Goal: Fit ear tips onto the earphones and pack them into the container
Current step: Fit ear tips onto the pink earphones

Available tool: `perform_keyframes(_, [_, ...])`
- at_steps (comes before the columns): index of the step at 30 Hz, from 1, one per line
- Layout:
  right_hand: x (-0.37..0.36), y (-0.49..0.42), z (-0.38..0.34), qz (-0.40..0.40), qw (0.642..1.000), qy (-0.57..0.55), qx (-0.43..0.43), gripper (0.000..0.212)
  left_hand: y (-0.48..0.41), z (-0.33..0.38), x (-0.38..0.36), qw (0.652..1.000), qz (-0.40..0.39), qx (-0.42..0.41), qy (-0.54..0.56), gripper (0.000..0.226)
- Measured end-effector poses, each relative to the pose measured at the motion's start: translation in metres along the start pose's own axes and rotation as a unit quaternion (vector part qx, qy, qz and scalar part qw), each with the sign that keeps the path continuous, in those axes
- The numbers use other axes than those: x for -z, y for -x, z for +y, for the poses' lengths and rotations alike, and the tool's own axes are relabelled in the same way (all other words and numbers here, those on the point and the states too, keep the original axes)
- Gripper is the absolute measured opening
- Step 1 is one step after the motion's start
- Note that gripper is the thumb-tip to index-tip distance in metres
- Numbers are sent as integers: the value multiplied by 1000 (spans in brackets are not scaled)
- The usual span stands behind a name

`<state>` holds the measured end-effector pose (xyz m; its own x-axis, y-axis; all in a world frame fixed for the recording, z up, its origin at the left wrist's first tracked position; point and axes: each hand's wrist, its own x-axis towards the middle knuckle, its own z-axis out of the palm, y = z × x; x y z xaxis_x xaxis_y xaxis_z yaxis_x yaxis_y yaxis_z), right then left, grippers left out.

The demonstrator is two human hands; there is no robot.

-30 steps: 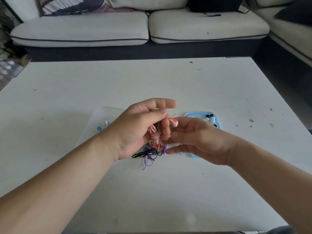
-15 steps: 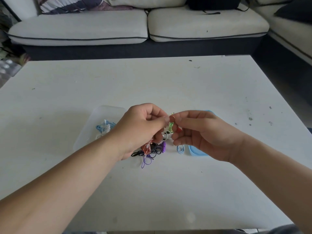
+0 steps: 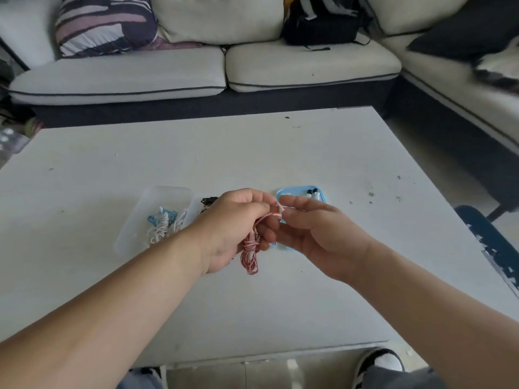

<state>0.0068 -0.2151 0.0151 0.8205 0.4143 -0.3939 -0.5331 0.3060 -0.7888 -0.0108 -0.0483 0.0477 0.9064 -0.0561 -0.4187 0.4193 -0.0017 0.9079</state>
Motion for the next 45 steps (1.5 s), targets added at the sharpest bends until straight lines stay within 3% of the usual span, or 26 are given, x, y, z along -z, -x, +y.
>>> perform_keyframes(6, [-13,31,15,39,997,-43,50,26,19,7,-19,991,10,-3,-133,18])
perform_keyframes(15, [5,6,22,137,987,-81,-38,26,-16,-9,-21,976,-21,50,-209,25])
perform_keyframes(17, [14,0,20,107,992,-28,-61,17,-27,-9,-24,978,-15,48,-204,24])
perform_keyframes(20, [23,-8,21,96,992,15,-86,30,-40,-11,-23,981,-25,52,-185,20])
perform_keyframes(26, [36,-15,9,33,998,21,-47,24,-49,-6,-17,983,-60,82,-154,11])
perform_keyframes(35, [43,-23,-8,111,992,50,-17,13,-60,6,-6,993,9,46,-108,11])
perform_keyframes(40, [35,-21,-8,98,993,54,-28,12,-54,-4,12,985,4,-9,-172,16])
perform_keyframes(45, [23,-26,-9,73,995,66,-35,13,-43,3,19,989,30,-42,-135,11])
